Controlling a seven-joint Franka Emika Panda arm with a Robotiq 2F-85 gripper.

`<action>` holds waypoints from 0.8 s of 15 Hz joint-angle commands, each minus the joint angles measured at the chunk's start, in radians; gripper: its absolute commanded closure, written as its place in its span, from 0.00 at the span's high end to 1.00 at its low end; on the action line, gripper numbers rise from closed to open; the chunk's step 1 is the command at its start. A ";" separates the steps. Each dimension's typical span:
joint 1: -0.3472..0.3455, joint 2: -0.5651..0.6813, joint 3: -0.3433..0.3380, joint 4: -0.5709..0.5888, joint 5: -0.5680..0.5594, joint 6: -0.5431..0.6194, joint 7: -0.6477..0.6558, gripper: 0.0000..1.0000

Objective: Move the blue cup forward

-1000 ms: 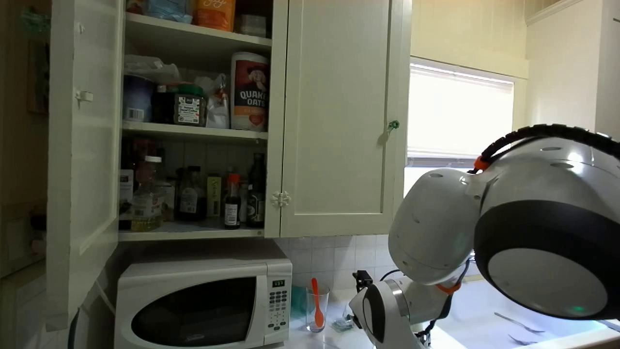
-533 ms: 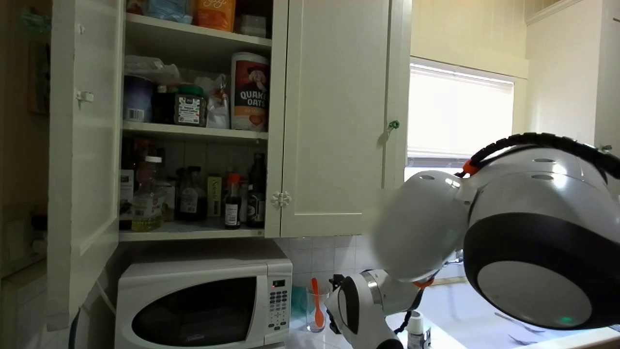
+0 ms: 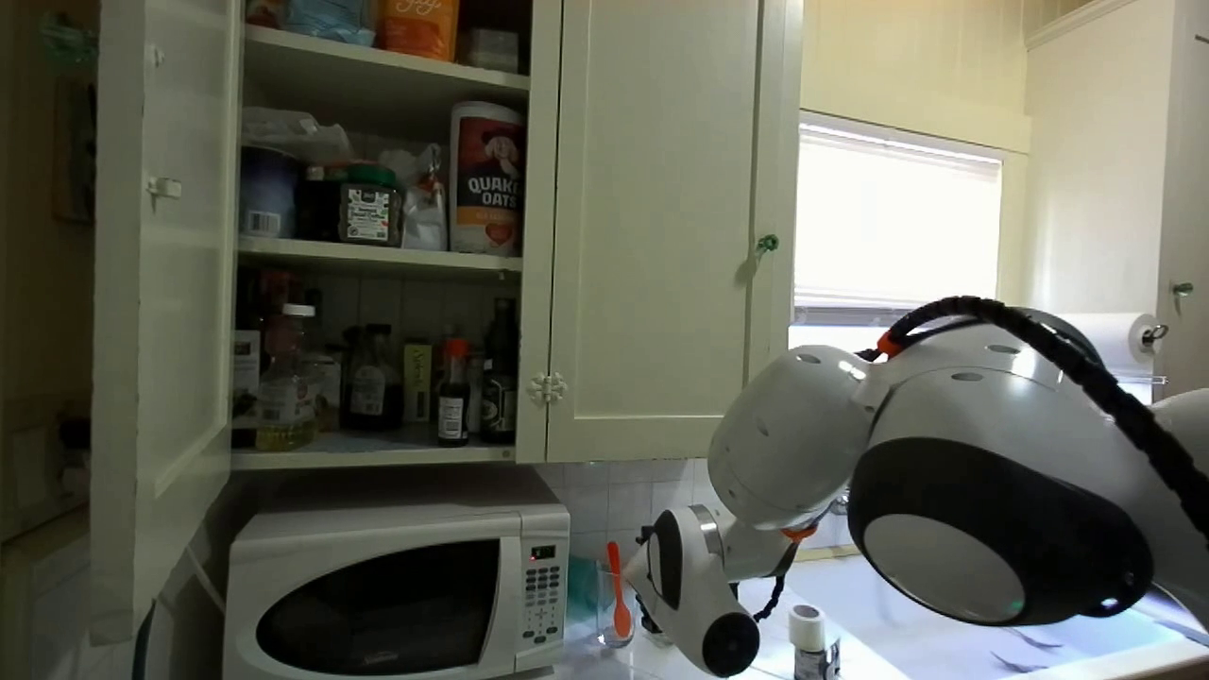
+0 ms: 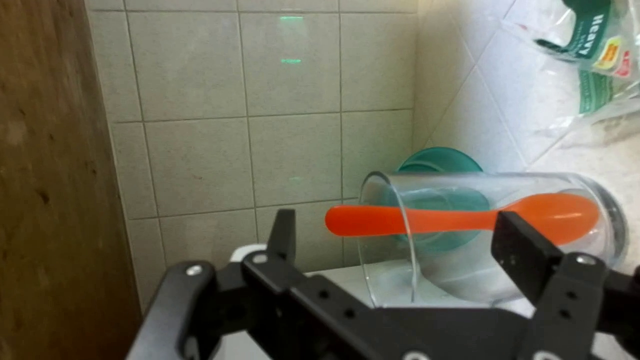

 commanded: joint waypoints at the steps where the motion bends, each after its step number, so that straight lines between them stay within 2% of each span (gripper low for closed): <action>1: -0.047 -0.045 0.035 0.103 0.000 0.093 -0.044 1.00; 4: -0.057 -0.033 0.079 0.146 0.000 0.133 -0.085 1.00; 7: -0.048 -0.036 0.076 0.155 0.001 0.117 -0.084 1.00; 12: -0.094 -0.054 0.103 0.234 0.000 0.133 -0.085 1.00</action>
